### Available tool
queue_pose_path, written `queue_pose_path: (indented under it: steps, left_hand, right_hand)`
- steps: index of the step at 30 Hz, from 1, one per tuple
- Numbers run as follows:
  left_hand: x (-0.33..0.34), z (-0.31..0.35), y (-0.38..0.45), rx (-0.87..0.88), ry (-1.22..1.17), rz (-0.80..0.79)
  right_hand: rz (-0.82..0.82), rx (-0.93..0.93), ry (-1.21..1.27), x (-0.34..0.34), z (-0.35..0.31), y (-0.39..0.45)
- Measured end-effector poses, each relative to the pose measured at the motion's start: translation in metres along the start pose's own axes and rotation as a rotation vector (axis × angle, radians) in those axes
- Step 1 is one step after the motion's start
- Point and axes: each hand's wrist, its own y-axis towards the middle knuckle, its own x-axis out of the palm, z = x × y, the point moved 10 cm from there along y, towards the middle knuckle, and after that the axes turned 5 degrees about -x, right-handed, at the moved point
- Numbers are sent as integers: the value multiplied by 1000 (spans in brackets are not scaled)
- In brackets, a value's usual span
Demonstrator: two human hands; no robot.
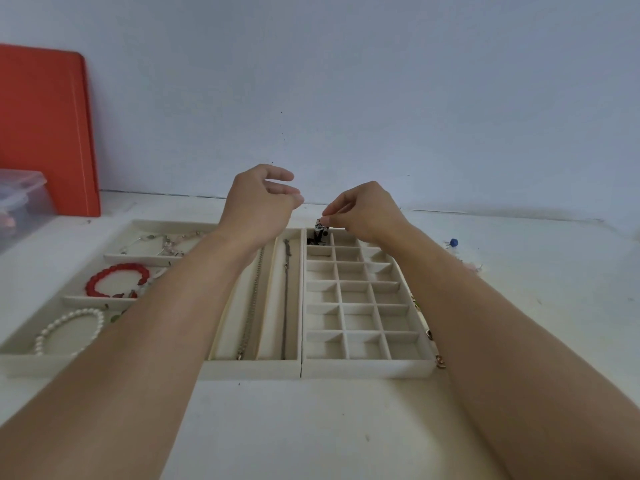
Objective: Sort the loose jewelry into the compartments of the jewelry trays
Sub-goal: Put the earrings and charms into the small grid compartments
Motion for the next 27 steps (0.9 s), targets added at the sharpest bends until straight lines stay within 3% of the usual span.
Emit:
queue_pose_path:
  steps: [5, 19, 24, 27]
  left_hand:
    - [1, 0, 2, 8, 7, -6]
    - [4, -4, 5, 6, 16, -17]
    - [2, -5, 6, -1, 11, 0]
    - [2, -7, 6, -7, 11, -3]
  right_hand:
    - [-81, 11, 59, 8, -3, -2]
    - [-100, 29, -149, 22, 8, 3]
    - [22, -5, -129, 8, 5, 5]
    - [-64, -32, -179, 10, -2, 5]
